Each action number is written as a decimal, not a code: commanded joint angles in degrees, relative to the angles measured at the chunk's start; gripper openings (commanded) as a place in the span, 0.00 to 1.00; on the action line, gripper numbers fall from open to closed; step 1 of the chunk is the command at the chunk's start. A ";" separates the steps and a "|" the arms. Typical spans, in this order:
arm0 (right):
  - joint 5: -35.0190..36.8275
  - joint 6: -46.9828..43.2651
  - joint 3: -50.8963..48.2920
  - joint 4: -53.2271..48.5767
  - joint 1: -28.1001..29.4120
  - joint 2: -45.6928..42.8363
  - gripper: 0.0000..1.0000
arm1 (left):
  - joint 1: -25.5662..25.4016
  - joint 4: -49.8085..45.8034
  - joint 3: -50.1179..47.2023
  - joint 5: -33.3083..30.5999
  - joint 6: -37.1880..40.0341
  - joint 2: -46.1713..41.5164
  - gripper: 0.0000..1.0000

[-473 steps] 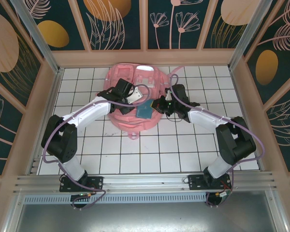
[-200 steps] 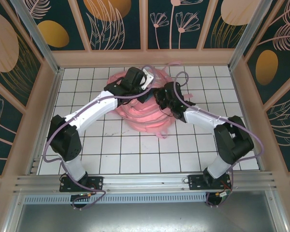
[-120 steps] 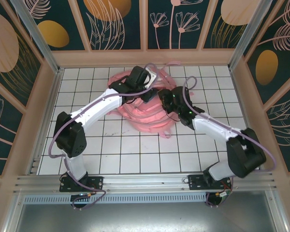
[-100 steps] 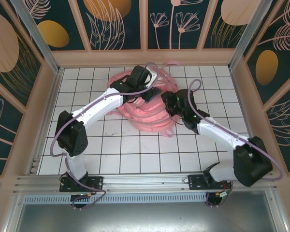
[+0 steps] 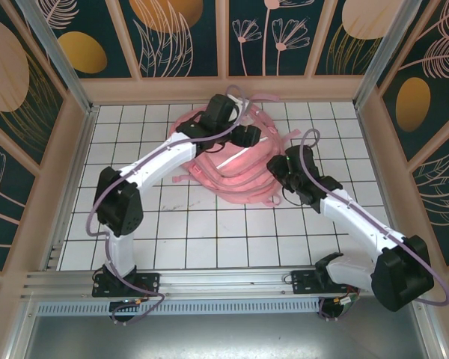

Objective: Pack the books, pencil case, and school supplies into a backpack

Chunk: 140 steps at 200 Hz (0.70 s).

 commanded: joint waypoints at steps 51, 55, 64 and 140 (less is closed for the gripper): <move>12.36 -5.22 13.16 -8.28 19.28 13.16 0.45 | 9.97 7.98 -27.79 -11.59 -14.57 -22.27 0.98; 13.03 -4.65 14.07 -8.47 20.68 14.37 0.45 | 10.31 8.40 -29.69 -12.49 -14.87 -23.74 0.98; 14.39 -3.25 16.14 -8.74 23.20 17.16 0.43 | 11.12 9.53 -33.57 -14.38 -15.55 -26.78 0.99; 22.94 11.58 29.22 -14.39 30.24 34.31 0.30 | 18.76 9.25 -49.91 -11.82 -22.65 -38.59 0.98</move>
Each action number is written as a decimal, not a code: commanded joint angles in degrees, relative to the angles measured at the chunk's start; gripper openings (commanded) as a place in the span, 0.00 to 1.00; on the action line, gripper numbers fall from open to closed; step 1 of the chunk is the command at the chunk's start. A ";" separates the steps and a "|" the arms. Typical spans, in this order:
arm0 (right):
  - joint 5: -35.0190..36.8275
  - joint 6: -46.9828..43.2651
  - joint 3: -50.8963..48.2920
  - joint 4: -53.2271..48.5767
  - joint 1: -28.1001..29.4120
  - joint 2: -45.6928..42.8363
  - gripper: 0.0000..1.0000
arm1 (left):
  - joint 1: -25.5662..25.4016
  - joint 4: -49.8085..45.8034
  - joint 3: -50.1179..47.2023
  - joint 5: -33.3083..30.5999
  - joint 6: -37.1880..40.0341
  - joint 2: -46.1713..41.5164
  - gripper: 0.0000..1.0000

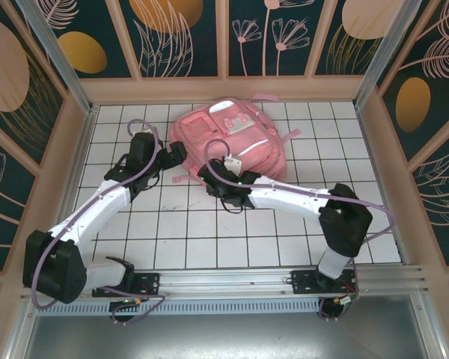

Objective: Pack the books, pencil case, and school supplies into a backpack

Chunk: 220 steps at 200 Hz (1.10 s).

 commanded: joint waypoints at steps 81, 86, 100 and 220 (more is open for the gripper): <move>12.80 10.80 10.71 -10.92 -1.81 10.48 0.31 | 1.35 4.58 -5.31 6.30 -4.44 -1.97 0.98; 13.18 11.12 10.99 -11.49 -1.89 10.79 0.30 | 1.35 4.74 -5.40 6.88 -4.72 -1.78 0.99; 14.03 11.82 11.78 -13.09 -1.97 11.59 0.30 | 1.35 5.54 -5.41 8.48 -5.40 -0.87 0.98; 7.80 -2.72 4.51 -10.56 -2.64 3.53 0.00 | 1.35 18.37 -5.30 25.39 -13.73 7.36 0.70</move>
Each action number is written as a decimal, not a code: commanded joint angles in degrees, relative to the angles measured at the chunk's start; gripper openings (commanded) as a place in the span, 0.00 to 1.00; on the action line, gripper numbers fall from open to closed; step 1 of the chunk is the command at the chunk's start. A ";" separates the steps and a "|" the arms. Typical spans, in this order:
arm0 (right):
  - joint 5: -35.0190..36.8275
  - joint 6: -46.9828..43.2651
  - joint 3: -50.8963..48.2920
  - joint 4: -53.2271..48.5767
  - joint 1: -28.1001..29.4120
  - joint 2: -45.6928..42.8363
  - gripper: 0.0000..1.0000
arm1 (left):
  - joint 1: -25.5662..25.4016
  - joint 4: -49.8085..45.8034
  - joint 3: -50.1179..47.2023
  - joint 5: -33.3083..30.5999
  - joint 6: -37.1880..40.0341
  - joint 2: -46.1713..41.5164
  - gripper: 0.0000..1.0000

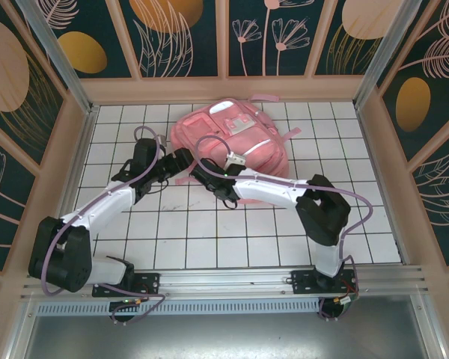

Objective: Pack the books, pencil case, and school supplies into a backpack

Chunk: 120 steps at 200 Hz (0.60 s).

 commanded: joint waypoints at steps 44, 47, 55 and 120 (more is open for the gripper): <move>-10.98 -16.58 -6.97 9.68 -3.16 -8.31 0.00 | 0.13 15.38 -1.15 16.33 -9.01 6.74 0.50; -11.57 -16.97 -7.30 10.09 -3.36 -8.48 0.00 | 0.15 15.94 -1.15 16.76 -9.25 7.10 0.49; -12.63 -17.52 -7.86 10.78 -3.80 -9.13 0.00 | 0.00 16.91 -1.03 17.54 -9.89 7.92 0.48; -17.90 -18.92 -10.87 14.67 -6.18 -12.04 0.00 | -3.28 18.45 3.24 18.70 -10.81 15.43 0.44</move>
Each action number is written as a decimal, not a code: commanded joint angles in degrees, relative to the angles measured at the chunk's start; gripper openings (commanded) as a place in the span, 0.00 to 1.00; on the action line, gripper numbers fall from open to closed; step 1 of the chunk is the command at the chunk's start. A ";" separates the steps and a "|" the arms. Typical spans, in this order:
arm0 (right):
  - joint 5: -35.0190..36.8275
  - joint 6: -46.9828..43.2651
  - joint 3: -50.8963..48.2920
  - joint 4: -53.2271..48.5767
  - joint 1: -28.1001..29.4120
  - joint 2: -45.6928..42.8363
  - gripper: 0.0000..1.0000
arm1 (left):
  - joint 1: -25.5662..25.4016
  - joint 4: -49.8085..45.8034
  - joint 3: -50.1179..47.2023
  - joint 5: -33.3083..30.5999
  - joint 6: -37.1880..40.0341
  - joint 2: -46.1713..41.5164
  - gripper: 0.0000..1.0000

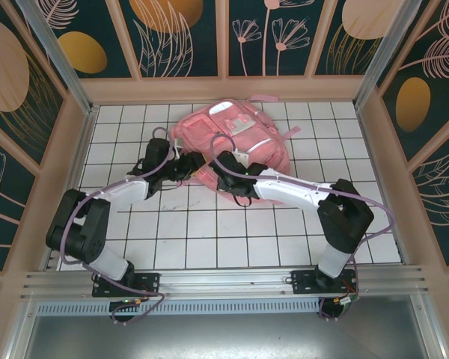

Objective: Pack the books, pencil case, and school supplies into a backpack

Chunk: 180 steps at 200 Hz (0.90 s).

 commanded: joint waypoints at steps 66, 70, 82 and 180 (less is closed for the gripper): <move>-19.77 -0.67 -8.65 13.89 -6.59 -9.59 0.00 | -3.34 4.71 8.17 2.11 -2.30 10.11 0.44; -19.43 -0.72 -8.61 13.51 -6.59 -9.76 0.00 | -3.35 4.76 8.36 2.02 -2.41 10.35 0.44; -17.48 -0.89 -8.18 11.17 -6.47 -9.82 0.00 | -3.44 4.79 8.78 1.60 -2.82 11.16 0.42; 3.75 -2.08 1.28 -3.24 -1.65 0.20 0.13 | -3.44 5.07 8.83 0.14 -4.12 11.97 0.06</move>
